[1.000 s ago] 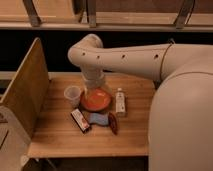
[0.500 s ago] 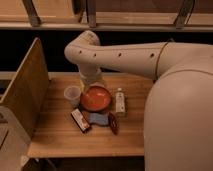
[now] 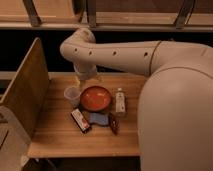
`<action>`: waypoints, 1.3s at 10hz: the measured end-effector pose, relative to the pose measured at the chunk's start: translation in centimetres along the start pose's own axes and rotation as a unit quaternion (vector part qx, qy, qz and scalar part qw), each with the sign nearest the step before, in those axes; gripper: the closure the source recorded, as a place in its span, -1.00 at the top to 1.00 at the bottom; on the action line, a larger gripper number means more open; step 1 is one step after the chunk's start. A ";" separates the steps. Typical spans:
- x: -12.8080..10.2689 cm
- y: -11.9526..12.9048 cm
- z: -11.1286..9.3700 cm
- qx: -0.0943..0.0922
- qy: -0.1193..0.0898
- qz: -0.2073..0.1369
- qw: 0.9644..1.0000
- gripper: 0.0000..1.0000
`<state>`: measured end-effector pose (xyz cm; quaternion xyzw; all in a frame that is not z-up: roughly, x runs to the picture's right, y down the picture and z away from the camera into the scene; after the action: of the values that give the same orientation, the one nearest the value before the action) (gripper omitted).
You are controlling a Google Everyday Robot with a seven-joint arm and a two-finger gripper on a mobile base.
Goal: Pick up the ceramic cup
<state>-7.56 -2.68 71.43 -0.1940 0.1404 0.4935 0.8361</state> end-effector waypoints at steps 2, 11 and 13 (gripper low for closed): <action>-1.0 -0.1 0.9 -0.017 -0.014 0.003 1.000 0.30; -7.4 1.7 12.8 -0.135 0.004 -0.033 0.990 0.30; -8.4 3.1 13.2 -0.151 0.001 -0.050 0.987 0.30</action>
<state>-13.64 -1.69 86.13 -0.3256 0.0550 0.4664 0.8206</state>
